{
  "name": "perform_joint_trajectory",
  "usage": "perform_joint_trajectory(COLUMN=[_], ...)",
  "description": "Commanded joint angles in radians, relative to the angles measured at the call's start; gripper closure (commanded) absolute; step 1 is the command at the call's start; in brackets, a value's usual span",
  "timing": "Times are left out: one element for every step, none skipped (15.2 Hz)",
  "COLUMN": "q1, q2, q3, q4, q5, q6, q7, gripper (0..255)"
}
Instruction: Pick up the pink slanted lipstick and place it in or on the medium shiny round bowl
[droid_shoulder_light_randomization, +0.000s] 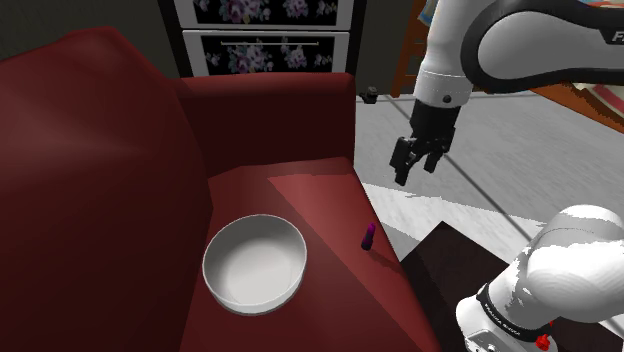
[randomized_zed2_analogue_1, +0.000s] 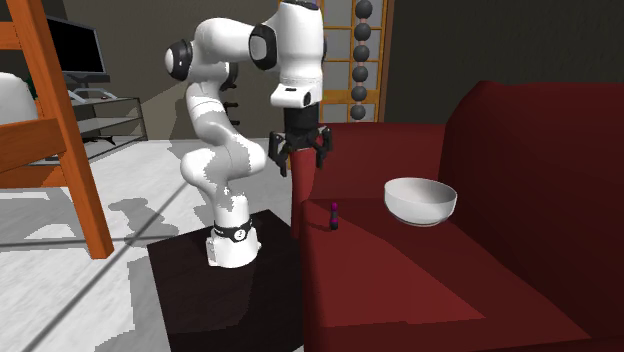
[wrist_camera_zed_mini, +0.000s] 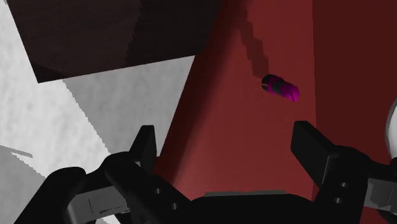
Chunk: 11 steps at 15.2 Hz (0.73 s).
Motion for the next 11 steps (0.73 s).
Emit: perform_joint_trajectory(q1=[0.008, 0.012, 0.016, 0.019, 0.023, 0.026, 0.029, 0.032, 0.033, 0.033, 0.035], q2=[0.0, 0.006, 0.015, 0.025, 0.038, 0.054, 0.072, 0.092, 0.115, 0.126, 0.131], q3=[0.045, 0.068, 0.092, 0.116, 0.141, 0.165, 0.19, 0.216, 0.242, 0.255, 0.259], q4=[-0.041, -0.058, -0.074, -0.089, -0.102, -0.113, -0.123, -0.13, -0.137, -0.139, -0.15], q5=[0.036, 0.053, 0.071, 0.088, 0.105, 0.122, 0.138, 0.153, 0.168, 0.175, 0.179], q6=[0.048, 0.076, 0.104, 0.133, 0.163, 0.194, 0.226, 0.258, 0.291, 0.308, 0.323], q7=[0.063, 0.092, 0.121, 0.15, 0.179, 0.208, 0.238, 0.267, 0.296, 0.31, 0.31], gripper=[0, 0, 0, 0, 0, 0, 0, 0, 0, 0, 0])
